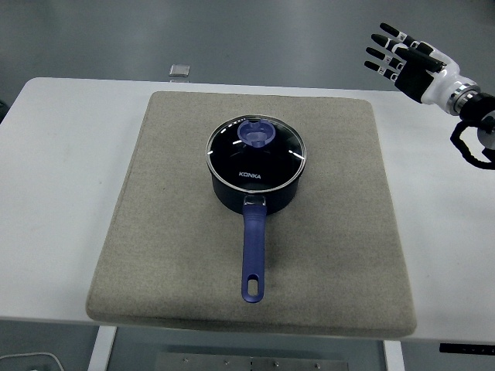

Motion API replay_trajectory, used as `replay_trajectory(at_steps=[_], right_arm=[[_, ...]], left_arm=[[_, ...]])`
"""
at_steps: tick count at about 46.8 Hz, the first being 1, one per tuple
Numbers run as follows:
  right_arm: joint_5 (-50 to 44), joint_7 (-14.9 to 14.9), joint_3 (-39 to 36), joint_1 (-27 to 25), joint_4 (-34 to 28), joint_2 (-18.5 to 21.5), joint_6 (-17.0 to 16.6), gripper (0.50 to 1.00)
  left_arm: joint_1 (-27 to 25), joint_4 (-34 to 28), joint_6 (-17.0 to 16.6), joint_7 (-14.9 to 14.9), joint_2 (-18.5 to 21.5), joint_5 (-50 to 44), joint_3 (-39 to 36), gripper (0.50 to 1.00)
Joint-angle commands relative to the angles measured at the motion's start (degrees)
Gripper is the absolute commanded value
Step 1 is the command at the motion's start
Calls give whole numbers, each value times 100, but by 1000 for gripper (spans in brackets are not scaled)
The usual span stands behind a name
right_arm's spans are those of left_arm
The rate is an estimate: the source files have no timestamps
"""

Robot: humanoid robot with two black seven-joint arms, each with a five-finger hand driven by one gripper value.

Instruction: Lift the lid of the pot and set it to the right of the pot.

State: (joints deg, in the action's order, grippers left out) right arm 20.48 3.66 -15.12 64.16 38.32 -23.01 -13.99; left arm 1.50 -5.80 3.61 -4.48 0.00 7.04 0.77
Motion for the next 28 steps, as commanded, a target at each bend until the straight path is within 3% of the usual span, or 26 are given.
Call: replay_trajectory(at_steps=[1,28], right_arm=[[0,12,0,0,0,25,-7,897],[-395,29,18,53,0,-19,-77,899]], left_arm=[[0,0,0,0,0,-1,-7,1000],[0,0,0,0,0,-1,-7,1000]])
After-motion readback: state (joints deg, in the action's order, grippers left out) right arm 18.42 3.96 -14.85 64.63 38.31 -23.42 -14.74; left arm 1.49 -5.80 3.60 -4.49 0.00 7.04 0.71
